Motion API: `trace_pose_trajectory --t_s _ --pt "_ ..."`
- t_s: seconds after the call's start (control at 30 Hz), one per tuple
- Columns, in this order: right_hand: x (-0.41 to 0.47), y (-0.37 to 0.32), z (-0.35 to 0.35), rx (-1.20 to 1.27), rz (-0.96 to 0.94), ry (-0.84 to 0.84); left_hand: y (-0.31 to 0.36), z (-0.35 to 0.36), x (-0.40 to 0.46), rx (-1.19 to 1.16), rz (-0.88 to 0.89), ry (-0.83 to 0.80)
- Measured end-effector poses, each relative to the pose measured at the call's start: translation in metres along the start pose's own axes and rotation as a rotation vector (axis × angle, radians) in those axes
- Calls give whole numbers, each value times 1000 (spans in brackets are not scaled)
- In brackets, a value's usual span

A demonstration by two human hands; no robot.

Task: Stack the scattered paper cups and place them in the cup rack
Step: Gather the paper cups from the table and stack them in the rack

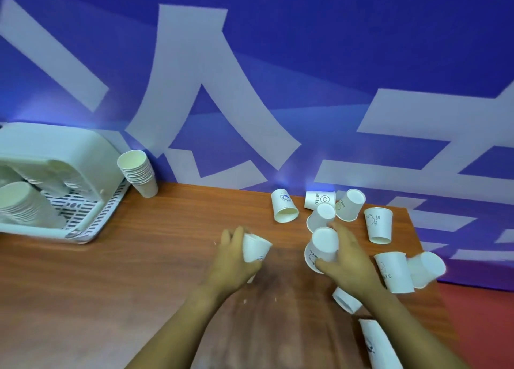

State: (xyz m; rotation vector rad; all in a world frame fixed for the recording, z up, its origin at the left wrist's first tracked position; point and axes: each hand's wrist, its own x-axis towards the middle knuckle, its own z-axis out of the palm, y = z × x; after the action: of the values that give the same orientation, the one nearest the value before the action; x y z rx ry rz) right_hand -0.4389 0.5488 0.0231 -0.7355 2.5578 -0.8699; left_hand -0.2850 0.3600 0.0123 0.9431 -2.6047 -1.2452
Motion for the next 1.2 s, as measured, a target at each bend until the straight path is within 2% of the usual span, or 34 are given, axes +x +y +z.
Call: trace_pose_trajectory --t_s 0.17,0.27,0.47,0.7,0.8,1.07,1.2 --pt "-22 -38 24 16 -33 -24 -26 -31 -36 -40 8 79" --pt "-38 -53 40 -72 -72 -43 -37 -57 -48 -85 17 47" --pt "-54 -109 70 -3 -93 2 -76 -117 -59 -51 71 -33" --pt "-63 -221 159 169 -3 61 -167 -213 -62 -111 85 5" --pt "-71 -253 195 195 66 -9 -205 -247 -68 -111 84 28" --pt "-71 -281 229 57 38 -138 -238 -286 -68 -138 6 131" --pt "-59 -282 238 149 38 -112 -247 -287 -72 -68 -72 127"
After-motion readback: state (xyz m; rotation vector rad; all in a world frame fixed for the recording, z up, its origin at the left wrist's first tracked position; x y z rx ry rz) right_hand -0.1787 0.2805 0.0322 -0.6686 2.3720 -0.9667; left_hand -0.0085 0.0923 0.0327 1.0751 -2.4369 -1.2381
